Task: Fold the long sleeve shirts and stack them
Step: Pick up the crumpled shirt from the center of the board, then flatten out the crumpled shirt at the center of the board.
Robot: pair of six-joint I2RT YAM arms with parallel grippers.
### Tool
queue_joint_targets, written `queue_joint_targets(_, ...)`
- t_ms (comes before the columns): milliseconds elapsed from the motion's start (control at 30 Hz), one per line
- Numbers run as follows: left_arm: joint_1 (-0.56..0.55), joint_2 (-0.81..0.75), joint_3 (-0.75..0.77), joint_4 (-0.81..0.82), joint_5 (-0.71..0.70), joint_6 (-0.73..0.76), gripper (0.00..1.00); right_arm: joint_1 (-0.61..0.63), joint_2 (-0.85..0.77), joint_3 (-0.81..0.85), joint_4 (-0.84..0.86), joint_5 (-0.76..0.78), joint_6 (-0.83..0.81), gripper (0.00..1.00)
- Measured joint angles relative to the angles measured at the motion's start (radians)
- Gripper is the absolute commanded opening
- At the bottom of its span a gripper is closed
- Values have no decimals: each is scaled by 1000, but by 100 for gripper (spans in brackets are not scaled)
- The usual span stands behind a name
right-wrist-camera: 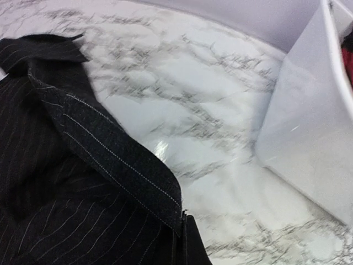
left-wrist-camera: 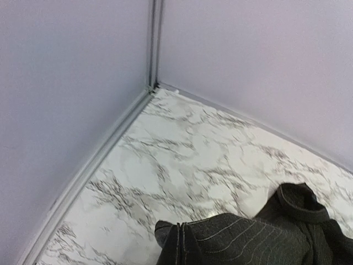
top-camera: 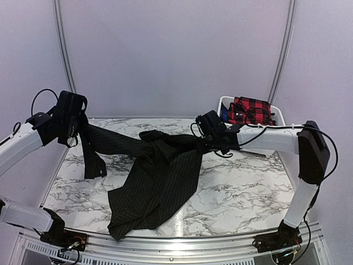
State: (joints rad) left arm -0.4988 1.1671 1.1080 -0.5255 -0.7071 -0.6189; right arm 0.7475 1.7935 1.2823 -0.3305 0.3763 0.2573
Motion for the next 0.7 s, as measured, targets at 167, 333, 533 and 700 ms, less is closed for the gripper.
queue_joint_targets(167,237,138,110,51,55,67,0,-112,81,171,-47,66,-73,0)
queue_joint_targets(333,396,302,215,77,124,101,0,-175,210,397,-105,101,-134,0)
queue_joint_targets(533,463,378,275,72,168,127,0,-192,294,596,-184,140,-182,0)
queue_joint_targets(700,467,315,288,70,218,142,0,-191,245,609,-210,159,-211,0)
